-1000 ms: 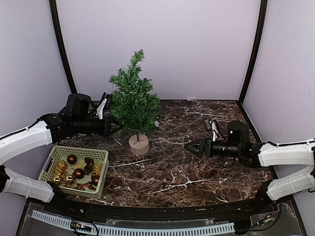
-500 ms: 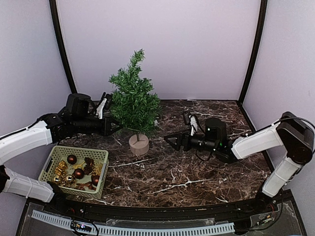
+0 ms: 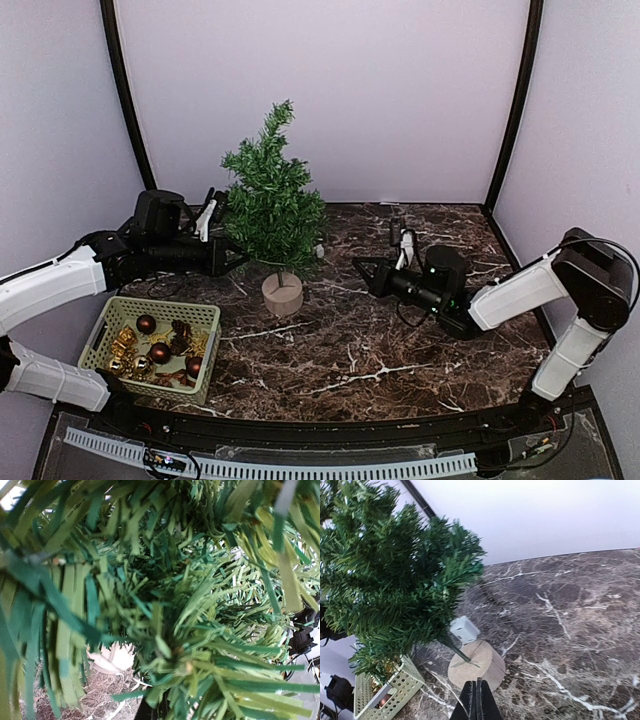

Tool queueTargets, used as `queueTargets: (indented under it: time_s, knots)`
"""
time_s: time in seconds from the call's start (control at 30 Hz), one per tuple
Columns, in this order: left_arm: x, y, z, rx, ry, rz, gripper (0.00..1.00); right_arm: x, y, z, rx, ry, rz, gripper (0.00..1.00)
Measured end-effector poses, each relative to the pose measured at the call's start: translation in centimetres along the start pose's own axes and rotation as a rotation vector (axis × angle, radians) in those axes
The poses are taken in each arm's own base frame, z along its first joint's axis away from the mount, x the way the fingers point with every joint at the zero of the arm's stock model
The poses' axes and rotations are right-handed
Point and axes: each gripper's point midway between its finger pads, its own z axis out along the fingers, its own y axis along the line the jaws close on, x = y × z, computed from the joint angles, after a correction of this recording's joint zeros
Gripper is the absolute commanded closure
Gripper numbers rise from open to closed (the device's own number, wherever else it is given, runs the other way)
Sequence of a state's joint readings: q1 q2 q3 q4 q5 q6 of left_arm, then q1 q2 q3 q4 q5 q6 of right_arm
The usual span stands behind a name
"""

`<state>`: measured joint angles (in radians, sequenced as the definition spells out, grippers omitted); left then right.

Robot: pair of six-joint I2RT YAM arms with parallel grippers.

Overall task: Decorate the small christmas tree
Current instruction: Adjust the side of the string light at the center of the board.

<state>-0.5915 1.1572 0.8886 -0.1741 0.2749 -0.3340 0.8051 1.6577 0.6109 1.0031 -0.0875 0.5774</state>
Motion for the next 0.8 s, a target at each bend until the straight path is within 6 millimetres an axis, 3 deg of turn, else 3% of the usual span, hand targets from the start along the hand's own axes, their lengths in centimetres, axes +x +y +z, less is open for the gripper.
queueTargets:
  time_s: [0.37, 0.63, 0.8]
  knots:
    - [0.2, 0.1, 0.0, -0.002, 0.001, -0.012, 1.00, -2.8, -4.9, -4.2, 0.294, -0.200, 0.152, 0.99]
    - [0.2, 0.1, -0.1, -0.003, 0.000, -0.013, 1.00, -3.3, -6.5, -5.4, 0.396, -0.241, 0.193, 0.94]
    - [0.3, 0.2, -0.1, -0.008, 0.000, -0.015, 1.00, -3.8, -6.8, -7.6, 0.437, -0.266, 0.200, 0.95]
